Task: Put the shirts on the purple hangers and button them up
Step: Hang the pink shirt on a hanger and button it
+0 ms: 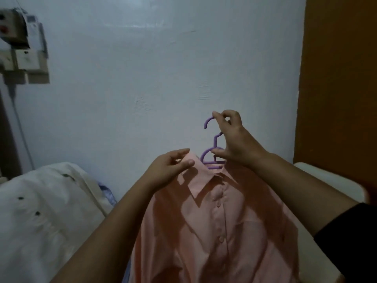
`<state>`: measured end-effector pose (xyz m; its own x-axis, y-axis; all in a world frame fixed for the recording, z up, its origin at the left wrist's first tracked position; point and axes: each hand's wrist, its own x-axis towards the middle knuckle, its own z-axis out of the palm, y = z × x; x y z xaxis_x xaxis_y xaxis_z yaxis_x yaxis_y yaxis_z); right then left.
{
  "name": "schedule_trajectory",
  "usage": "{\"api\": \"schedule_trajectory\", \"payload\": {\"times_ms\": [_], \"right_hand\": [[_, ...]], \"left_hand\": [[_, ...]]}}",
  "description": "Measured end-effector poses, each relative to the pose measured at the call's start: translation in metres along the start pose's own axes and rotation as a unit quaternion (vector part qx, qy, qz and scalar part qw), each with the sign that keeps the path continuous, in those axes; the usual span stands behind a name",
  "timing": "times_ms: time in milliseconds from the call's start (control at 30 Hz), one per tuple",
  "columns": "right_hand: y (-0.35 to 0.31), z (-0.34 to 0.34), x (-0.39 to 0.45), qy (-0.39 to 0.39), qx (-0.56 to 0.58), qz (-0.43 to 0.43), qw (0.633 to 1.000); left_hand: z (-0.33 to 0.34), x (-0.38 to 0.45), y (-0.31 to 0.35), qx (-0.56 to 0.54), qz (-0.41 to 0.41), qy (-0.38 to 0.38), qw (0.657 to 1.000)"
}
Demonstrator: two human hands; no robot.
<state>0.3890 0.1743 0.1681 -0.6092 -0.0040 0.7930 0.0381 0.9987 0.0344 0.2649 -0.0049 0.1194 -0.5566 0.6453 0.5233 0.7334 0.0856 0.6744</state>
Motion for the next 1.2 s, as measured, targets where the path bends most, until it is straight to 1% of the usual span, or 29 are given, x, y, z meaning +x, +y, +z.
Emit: {"api": "schedule_trajectory", "payload": {"times_ms": [33,67,100,167,267,300,333,433,533,567,600,700,800,833,900,933,1000,1067,1100,1133,1200], "right_hand": [[-0.002,-0.005,-0.001,0.005,0.004,0.001,1.000],[-0.004,-0.010,-0.002,0.010,0.011,0.002,1.000],[-0.005,-0.015,-0.002,0.014,0.018,0.003,1.000],[-0.007,-0.024,-0.003,0.013,0.033,0.002,0.999],[-0.008,-0.037,-0.002,0.003,0.027,-0.011,1.000],[-0.008,-0.041,0.000,0.003,0.014,-0.017,1.000],[-0.007,-0.044,0.001,0.005,-0.002,-0.022,1.000],[-0.003,-0.051,0.007,0.016,-0.028,-0.027,0.999],[0.000,-0.057,0.012,0.034,-0.030,-0.033,0.998],[0.000,-0.058,0.012,0.043,-0.031,-0.037,0.998],[0.000,-0.060,0.013,0.051,-0.030,-0.041,0.997],[0.002,-0.062,0.012,0.078,-0.004,-0.038,0.996],[0.007,-0.058,0.006,0.083,0.054,0.019,0.995],[0.011,-0.056,0.001,0.083,0.063,0.042,0.994],[0.021,-0.051,-0.013,0.080,0.028,0.061,0.994],[0.027,-0.049,-0.020,0.076,-0.010,0.055,0.996],[0.038,-0.045,-0.032,0.061,-0.101,0.022,0.993],[0.046,-0.041,-0.038,0.062,-0.160,0.001,0.985],[0.048,-0.040,-0.040,0.076,-0.169,0.001,0.983],[0.050,-0.040,-0.040,0.096,-0.168,0.002,0.981],[0.054,-0.042,-0.038,0.118,-0.162,0.010,0.980]], "left_hand": [[0.001,-0.001,0.004,0.047,0.003,0.006,0.999],[0.002,-0.001,0.008,0.063,0.009,0.017,0.998],[0.002,-0.003,0.012,0.056,0.020,0.032,0.998],[0.001,-0.007,0.017,0.000,0.035,0.048,0.998],[-0.006,-0.014,0.024,-0.151,0.026,0.034,0.988],[-0.009,-0.015,0.026,-0.181,0.018,0.024,0.983],[-0.012,-0.015,0.027,-0.188,0.012,0.016,0.982],[-0.019,-0.011,0.029,-0.141,-0.001,-0.001,0.990],[-0.021,-0.005,0.036,0.024,0.007,-0.034,0.999],[-0.020,-0.004,0.039,0.054,0.015,-0.038,0.998],[-0.019,-0.003,0.042,0.056,0.014,-0.027,0.998],[-0.019,0.002,0.045,-0.017,-0.032,0.038,0.999],[-0.021,0.005,0.046,-0.090,-0.045,0.065,0.993],[-0.024,0.006,0.047,-0.106,-0.035,0.071,0.991],[-0.030,0.007,0.048,-0.127,-0.010,0.091,0.988],[-0.033,0.009,0.046,-0.126,0.002,0.106,0.986],[-0.039,0.013,0.042,-0.082,0.038,0.143,0.986],[-0.040,0.016,0.039,-0.017,0.102,0.178,0.979],[-0.039,0.015,0.038,0.024,0.151,0.190,0.970],[-0.039,0.016,0.038,0.082,0.209,0.199,0.954],[-0.039,0.015,0.037,0.226,0.303,0.198,0.905]]}}
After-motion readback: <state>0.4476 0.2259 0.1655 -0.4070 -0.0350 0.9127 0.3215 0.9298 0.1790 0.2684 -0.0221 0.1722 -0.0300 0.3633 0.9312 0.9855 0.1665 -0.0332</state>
